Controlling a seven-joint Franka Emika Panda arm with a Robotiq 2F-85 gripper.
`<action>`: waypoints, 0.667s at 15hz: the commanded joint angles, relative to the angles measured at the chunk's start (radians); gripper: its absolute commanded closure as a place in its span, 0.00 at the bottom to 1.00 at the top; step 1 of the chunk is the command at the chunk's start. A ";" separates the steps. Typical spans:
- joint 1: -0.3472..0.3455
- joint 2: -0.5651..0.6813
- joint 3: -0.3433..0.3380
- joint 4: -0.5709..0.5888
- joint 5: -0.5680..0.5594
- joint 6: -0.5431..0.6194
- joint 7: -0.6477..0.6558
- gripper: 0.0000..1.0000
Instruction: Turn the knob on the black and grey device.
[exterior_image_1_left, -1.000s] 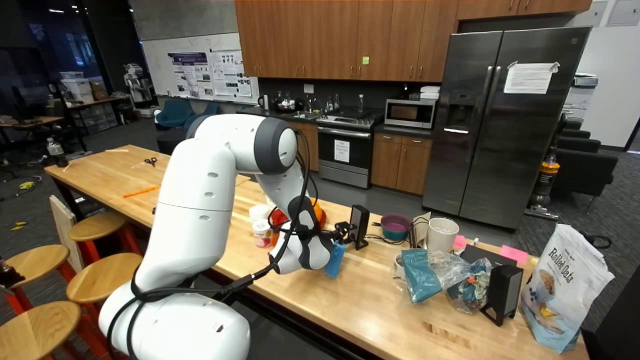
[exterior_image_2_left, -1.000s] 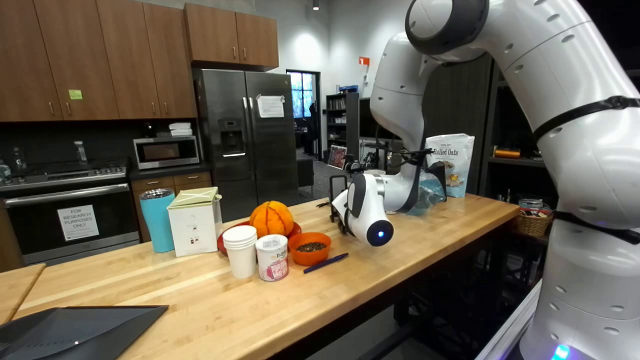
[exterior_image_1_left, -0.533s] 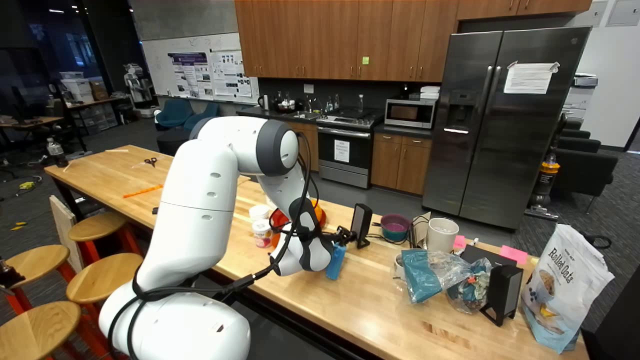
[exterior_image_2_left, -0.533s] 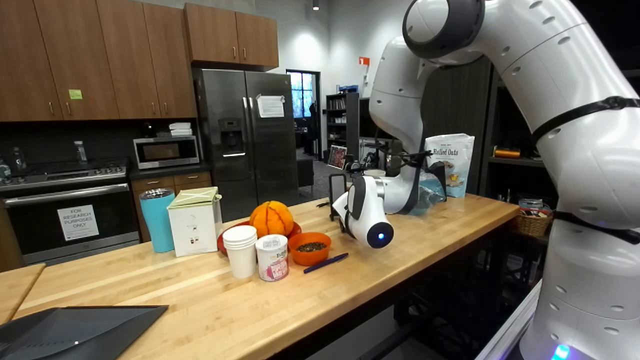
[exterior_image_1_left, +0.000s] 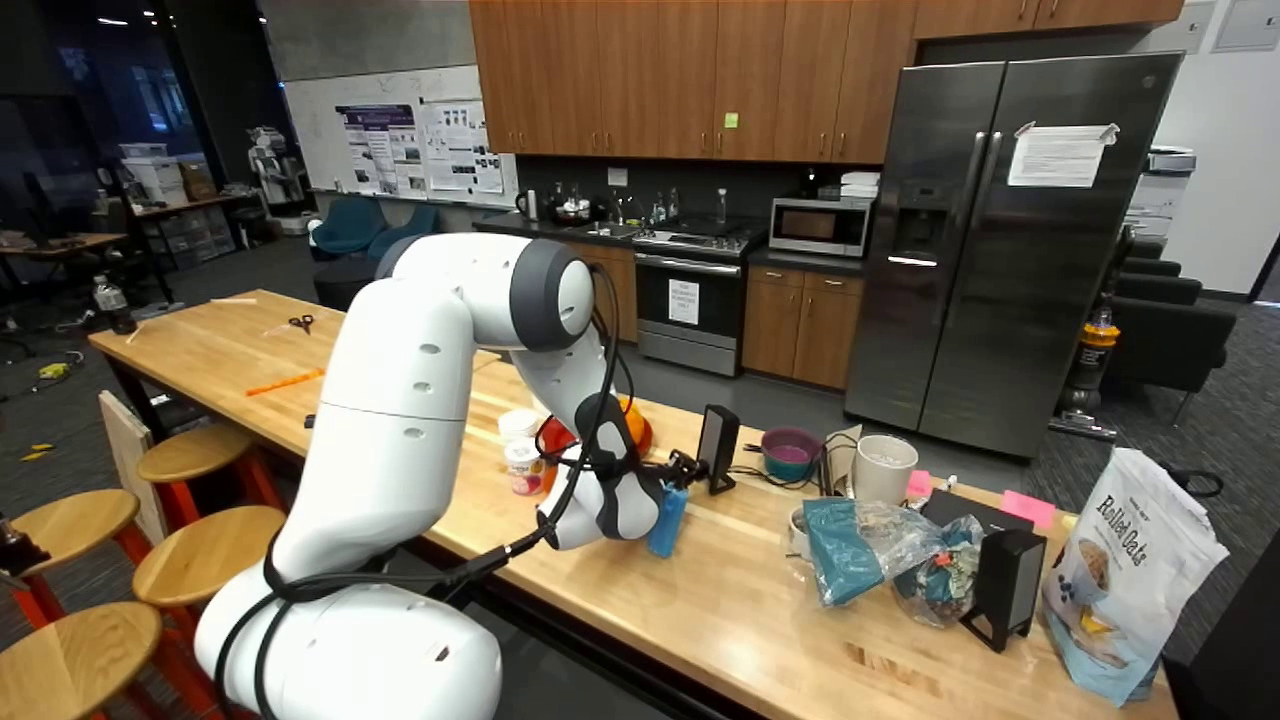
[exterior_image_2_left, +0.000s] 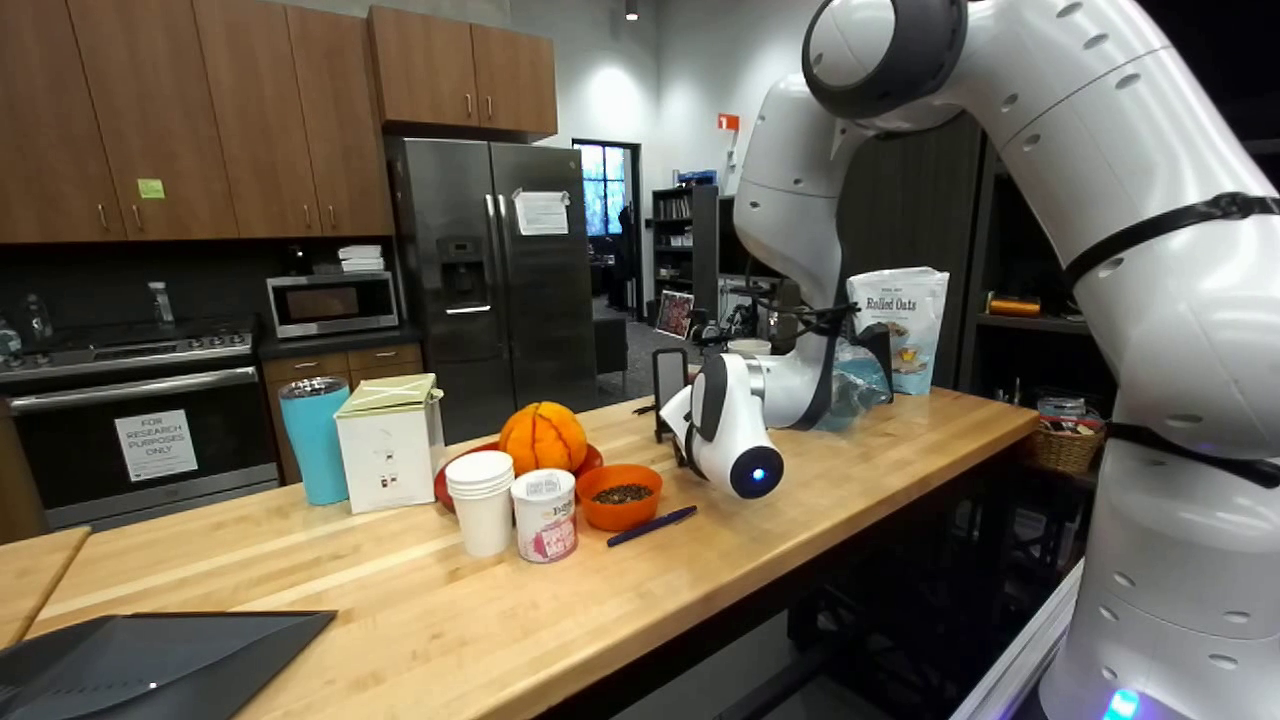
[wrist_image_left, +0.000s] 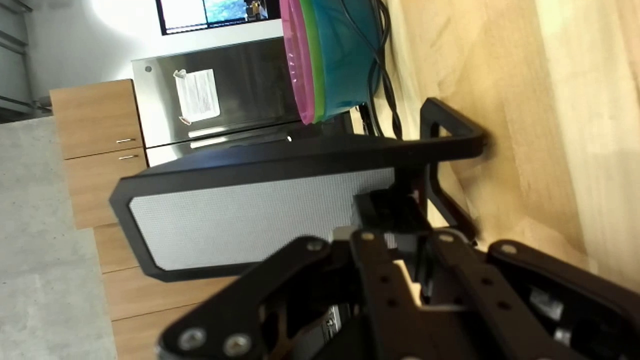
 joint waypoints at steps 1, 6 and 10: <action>0.049 0.003 -0.040 0.016 0.000 0.050 0.011 0.96; 0.091 -0.001 -0.073 0.016 0.000 0.062 0.016 0.96; -0.004 0.002 -0.001 0.000 0.002 -0.022 -0.090 0.96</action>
